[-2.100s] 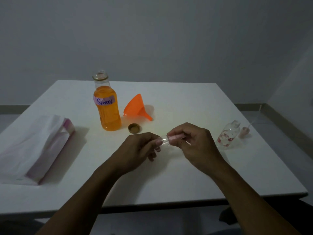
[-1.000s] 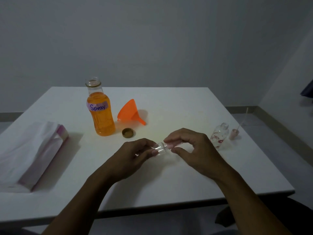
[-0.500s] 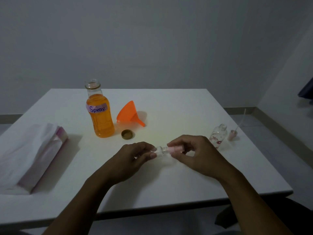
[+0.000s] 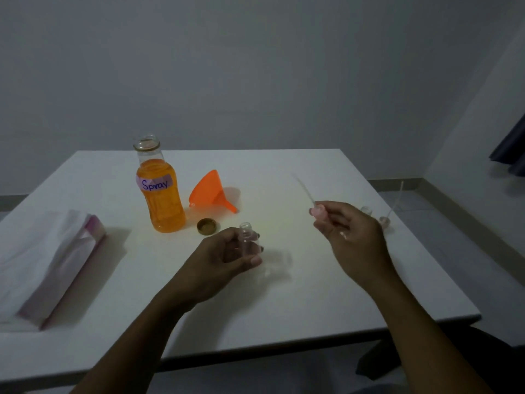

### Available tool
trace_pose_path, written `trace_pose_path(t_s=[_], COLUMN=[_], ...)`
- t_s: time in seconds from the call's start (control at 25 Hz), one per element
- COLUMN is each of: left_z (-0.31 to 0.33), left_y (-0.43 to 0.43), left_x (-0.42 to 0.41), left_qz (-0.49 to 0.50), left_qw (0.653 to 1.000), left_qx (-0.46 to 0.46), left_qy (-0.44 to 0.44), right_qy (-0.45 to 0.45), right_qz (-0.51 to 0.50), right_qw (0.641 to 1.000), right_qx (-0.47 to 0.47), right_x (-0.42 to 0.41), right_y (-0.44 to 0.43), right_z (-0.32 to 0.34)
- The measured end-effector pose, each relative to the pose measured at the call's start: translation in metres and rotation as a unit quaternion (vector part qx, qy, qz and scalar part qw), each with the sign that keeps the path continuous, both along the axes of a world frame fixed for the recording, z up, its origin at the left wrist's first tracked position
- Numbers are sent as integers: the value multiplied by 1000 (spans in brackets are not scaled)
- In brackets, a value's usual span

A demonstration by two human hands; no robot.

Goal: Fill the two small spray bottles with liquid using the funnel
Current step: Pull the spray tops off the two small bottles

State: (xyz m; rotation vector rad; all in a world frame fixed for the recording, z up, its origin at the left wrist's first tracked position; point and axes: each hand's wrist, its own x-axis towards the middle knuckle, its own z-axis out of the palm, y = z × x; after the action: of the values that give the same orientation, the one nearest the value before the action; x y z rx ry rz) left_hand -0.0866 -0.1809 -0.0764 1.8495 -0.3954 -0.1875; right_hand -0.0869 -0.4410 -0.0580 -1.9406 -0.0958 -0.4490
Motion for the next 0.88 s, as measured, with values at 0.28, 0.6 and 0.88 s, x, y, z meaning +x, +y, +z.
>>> trace_pose_path(t_s=[0.28, 0.6, 0.88], left_z=[-18, -32, -37], left_y=[-35, -45, -47], left_x=[-2, 1, 7], left_qz=[74, 94, 99], left_qw=[992, 986, 979], left_qx=[46, 78, 132], left_qy=[-87, -110, -118], right_qy=[37, -13, -20], right_qz=[-52, -86, -89], right_qw=[997, 987, 980], right_qx=[-53, -134, -176], right_x=[18, 37, 36], right_y=[21, 18, 19], right_z=[-36, -57, -61])
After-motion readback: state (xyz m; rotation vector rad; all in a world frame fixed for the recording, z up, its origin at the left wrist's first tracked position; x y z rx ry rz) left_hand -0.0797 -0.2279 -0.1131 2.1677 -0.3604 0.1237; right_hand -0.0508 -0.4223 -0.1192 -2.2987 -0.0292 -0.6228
